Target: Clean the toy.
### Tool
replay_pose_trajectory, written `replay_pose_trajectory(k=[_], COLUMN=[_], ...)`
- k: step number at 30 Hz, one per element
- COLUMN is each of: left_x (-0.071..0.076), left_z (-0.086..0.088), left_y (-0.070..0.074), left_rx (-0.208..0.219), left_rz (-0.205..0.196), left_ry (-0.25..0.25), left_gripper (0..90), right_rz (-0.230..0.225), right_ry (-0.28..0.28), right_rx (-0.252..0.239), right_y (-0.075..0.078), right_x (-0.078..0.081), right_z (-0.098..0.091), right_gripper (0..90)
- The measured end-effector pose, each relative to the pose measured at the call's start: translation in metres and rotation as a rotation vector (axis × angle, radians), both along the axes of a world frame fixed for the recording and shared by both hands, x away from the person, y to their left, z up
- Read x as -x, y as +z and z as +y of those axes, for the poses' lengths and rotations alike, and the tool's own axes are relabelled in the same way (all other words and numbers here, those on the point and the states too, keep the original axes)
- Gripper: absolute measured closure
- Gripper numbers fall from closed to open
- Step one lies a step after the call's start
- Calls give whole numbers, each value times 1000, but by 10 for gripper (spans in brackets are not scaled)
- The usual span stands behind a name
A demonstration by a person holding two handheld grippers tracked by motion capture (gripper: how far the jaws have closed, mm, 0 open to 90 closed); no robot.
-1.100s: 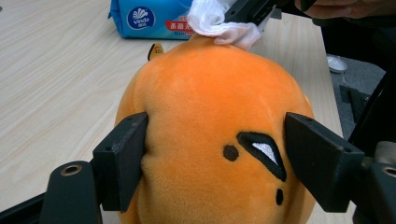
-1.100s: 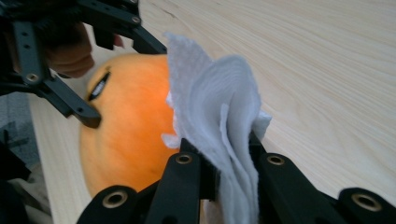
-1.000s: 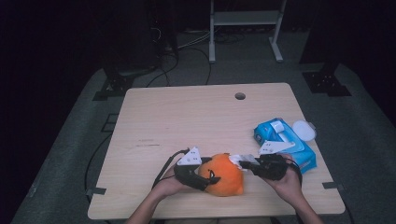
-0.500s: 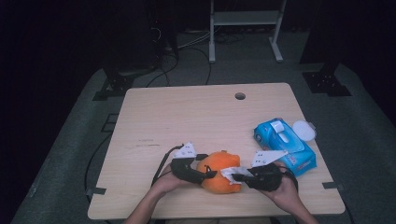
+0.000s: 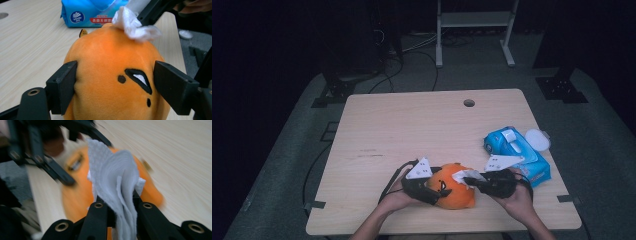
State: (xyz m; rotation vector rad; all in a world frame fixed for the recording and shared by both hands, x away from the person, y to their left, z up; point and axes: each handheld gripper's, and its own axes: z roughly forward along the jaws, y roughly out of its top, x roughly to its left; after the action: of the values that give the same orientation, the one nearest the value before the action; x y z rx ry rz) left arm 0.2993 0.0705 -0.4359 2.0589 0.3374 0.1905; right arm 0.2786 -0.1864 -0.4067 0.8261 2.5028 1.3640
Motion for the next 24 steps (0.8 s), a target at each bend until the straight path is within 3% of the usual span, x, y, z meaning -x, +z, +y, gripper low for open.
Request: replay_pose_trajectory(k=[3, 6, 9, 12, 17, 18, 21, 24], left_x=[1, -1, -5, -4, 3, 4, 3, 2], left_z=[-1, 2, 5, 2, -7, -7, -3, -3], left_y=[-1, -2, -3, -3, -1, 0, -1, -2], left_rx=[-20, -8, 14, 15, -13, -27, -15, -10], left_rz=[-8, 6, 29, 33, 6, 3, 16, 17], left_ry=[-1, 1, 9, 20, 18, 16, 19, 9], left_gripper=[184, 186, 185, 190, 189, 189, 198, 206], right_rz=[-44, -49, -53, -18, -28, -37, -39, -29], right_ry=[49, 47, -33, -70, 9, 52, 51, -32], right_rx=[23, 36, 73, 56, 23, 31, 39, 27], right_y=[3, 3, -3, -7, 0, 0, 0, -1], right_x=[5, 4, -4, -7, 1, 4, 3, -10], right_z=[22, 22, 2, -10, 11, 23, 24, 4], right_gripper=[824, 824, 825, 826, 824, 823, 825, 824])
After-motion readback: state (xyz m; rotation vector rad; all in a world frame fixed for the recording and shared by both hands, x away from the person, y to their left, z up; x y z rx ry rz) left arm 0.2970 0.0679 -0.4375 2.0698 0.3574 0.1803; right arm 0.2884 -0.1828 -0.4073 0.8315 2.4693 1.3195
